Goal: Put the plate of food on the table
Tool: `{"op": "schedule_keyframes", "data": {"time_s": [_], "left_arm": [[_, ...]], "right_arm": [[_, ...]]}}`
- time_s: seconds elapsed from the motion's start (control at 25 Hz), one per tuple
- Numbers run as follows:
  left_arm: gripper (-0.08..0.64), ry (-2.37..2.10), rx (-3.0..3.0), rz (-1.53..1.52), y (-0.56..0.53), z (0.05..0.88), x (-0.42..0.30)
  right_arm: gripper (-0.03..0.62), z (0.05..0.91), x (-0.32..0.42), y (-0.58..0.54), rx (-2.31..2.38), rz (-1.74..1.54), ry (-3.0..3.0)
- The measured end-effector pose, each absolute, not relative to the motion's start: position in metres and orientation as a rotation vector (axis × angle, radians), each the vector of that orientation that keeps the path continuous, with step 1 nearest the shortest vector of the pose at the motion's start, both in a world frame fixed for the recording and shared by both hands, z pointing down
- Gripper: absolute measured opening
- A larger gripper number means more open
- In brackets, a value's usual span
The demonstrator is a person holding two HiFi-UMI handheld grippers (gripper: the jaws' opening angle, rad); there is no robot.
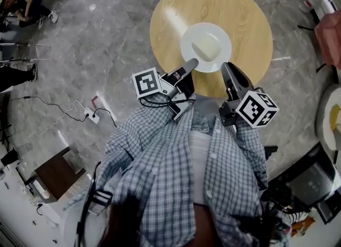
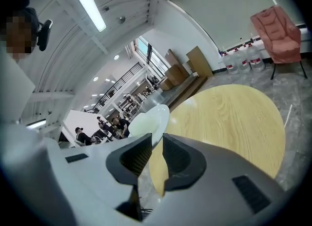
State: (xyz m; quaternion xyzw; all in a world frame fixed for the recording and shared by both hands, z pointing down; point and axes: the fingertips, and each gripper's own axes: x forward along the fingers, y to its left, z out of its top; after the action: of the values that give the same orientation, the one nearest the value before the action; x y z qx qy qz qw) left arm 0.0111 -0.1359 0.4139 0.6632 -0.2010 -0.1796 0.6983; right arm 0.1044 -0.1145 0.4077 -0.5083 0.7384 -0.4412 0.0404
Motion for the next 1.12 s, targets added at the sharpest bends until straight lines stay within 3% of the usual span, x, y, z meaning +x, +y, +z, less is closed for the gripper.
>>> {"op": "schedule_keyframes", "data": {"time_s": [1.12], "left_arm": [[0.020,-0.520,1.437,-0.320,-0.152,0.472,0.032]], "right_arm": [[0.055,0.467,0.129,-0.133,-1.515,-1.503,2.215]]}}
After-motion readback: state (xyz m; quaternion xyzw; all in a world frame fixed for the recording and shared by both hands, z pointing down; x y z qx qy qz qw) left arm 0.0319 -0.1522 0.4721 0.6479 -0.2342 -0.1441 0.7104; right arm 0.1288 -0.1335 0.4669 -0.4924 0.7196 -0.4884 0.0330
